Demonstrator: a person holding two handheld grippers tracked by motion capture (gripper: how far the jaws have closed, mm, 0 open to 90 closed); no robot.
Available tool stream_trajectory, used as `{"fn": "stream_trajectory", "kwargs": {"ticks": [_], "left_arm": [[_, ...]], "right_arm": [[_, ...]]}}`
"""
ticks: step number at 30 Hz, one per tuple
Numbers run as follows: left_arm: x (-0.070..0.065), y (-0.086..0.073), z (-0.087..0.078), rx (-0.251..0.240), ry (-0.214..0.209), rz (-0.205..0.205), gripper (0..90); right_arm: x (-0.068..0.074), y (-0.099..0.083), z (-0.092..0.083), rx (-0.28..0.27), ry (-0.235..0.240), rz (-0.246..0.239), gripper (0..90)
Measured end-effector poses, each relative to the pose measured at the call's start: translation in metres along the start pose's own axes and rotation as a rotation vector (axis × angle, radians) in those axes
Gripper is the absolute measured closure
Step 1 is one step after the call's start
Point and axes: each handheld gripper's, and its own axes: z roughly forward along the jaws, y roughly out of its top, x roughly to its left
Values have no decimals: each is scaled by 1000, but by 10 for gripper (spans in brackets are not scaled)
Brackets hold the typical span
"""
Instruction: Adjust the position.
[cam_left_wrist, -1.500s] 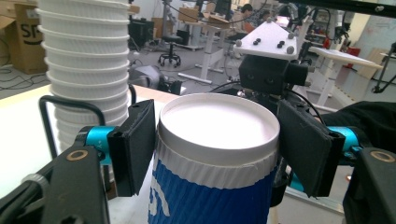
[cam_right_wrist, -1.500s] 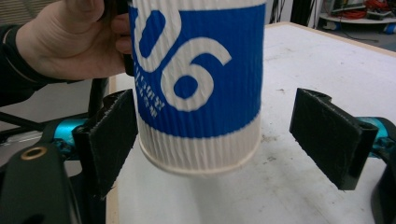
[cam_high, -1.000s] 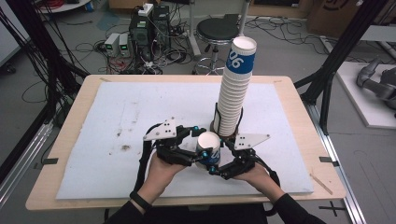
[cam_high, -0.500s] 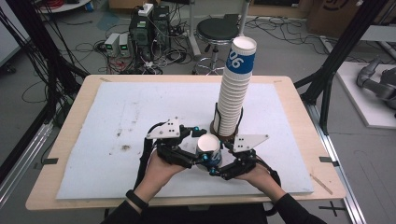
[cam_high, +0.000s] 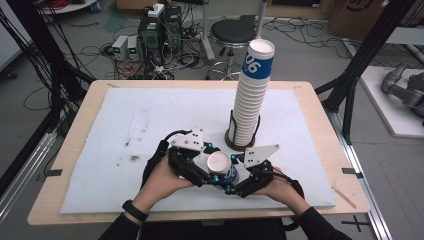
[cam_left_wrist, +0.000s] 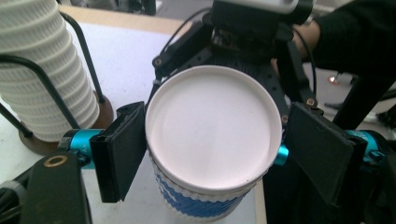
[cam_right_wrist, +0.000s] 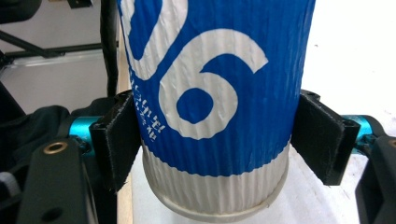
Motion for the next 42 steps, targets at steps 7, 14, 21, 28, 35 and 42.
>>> {"fn": "stream_trajectory", "kwargs": {"ticks": [7,14,21,28,35,42], "left_arm": [[5,-4,0,-14,-21,2,288],[14,-13,-14,-202,-54,-62,293],[16,-18,-21,-356,-43,-90,297],[15,-20,-21,-437,-38,-113,298],[13,-19,-18,-419,-33,-110,291],[11,-13,-17,-275,-32,-98,243]], "right_arm": [[1,2,-1,19,-4,-27,198],[-5,2,-18,-126,7,20,181],[-8,3,-27,-217,-13,86,154],[-6,3,-27,-267,-22,109,154],[-7,3,-28,-249,-12,94,180],[-7,2,-27,-203,-6,65,202]]}}
